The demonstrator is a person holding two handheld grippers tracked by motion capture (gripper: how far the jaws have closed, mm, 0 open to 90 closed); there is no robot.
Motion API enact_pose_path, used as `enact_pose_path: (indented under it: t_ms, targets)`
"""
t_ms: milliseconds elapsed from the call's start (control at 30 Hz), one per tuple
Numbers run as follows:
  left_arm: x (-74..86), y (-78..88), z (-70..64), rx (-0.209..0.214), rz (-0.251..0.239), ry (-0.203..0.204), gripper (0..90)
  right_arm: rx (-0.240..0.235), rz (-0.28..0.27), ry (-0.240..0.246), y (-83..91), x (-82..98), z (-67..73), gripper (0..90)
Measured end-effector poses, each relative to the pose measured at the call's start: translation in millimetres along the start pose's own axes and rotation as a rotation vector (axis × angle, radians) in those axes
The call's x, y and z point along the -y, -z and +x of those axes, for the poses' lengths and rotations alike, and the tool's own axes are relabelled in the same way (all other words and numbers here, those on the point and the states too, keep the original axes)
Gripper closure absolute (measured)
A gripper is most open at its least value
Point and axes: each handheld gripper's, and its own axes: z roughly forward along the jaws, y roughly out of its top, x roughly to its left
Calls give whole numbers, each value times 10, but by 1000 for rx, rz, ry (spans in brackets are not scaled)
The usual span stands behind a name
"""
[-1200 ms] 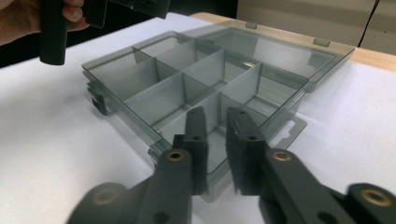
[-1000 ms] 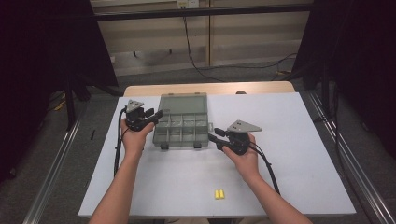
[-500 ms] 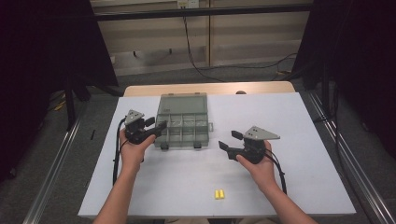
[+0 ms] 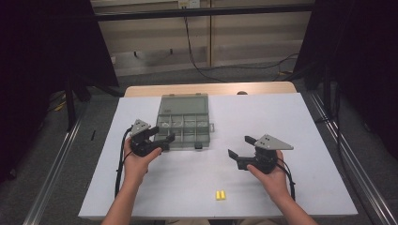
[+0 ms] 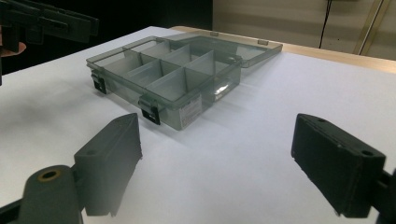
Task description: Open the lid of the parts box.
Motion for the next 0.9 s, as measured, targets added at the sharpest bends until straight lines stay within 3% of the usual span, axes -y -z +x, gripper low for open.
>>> enact_pose_path:
  t_ms: [300, 600, 900]
  targets:
    - [26, 51, -124, 44, 40, -38, 166, 35, -7, -6, 131, 53, -47, 77]
    - [112, 81, -203, 75, 29, -32, 124, 48, -15, -7, 255, 89, -81, 68]
    - [196, 90, -294, 93, 54, -47, 103, 67, -18, -15, 335, 132, -123, 51]
